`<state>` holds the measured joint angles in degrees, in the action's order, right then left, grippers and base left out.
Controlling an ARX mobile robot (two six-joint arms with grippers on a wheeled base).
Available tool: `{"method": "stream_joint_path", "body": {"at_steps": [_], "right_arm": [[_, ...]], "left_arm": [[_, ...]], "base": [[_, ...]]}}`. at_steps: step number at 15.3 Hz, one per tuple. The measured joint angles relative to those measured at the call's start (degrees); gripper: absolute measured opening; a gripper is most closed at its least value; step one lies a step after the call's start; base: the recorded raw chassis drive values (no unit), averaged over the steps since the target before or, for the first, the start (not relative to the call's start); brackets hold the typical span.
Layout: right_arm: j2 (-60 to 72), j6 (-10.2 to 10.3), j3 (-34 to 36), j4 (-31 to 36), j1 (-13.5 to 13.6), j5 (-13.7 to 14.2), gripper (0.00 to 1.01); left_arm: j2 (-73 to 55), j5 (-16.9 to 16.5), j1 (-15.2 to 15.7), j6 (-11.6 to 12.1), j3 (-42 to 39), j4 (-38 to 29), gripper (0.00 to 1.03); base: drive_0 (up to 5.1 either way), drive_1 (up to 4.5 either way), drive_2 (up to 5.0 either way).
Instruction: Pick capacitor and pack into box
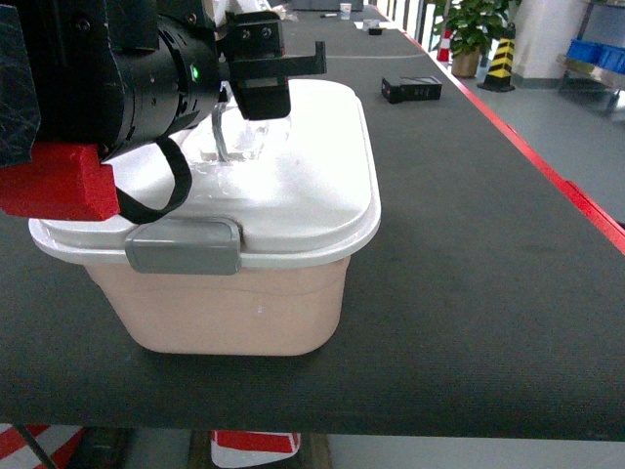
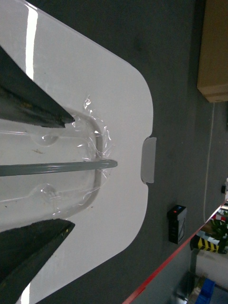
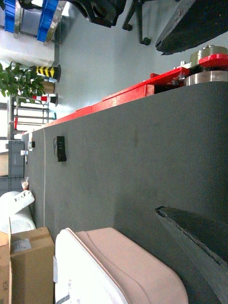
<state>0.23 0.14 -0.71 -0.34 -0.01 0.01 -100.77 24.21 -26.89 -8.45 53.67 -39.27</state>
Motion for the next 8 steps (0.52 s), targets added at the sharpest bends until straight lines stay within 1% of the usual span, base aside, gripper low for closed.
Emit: {"method": "stream_joint_path", "body": {"at_steps": [1,2,4,6,8], "right_arm": [[0.0,0.0,0.0,0.0,0.0,0.0,0.98],[0.0,0.0,0.0,0.0,0.0,0.0,0.98],[0.0,0.0,0.0,0.0,0.0,0.0,0.98],[0.0,0.0,0.0,0.0,0.0,0.0,0.98],[0.0,0.0,0.0,0.0,0.0,0.0,0.98]], "left_arm": [[0.1,0.0,0.1,0.0,0.0,-0.2,0.62],[1.0,-0.3,0.3,1.1,0.0,-2.4,0.74],[5.9,-1.0,1.1,2.4,0.0,-2.4,0.98],[13.9,-2.2,2.4,3.3,-1.9,-2.1,0.98],[21.1,-3.3,4.2,4.0,-6.7,-1.0,0.98]], "base": [[0.0,0.0,0.0],[0.0,0.0,0.0],[0.0,0.0,0.0],[0.0,0.0,0.0],[0.0,0.0,0.0]]}}
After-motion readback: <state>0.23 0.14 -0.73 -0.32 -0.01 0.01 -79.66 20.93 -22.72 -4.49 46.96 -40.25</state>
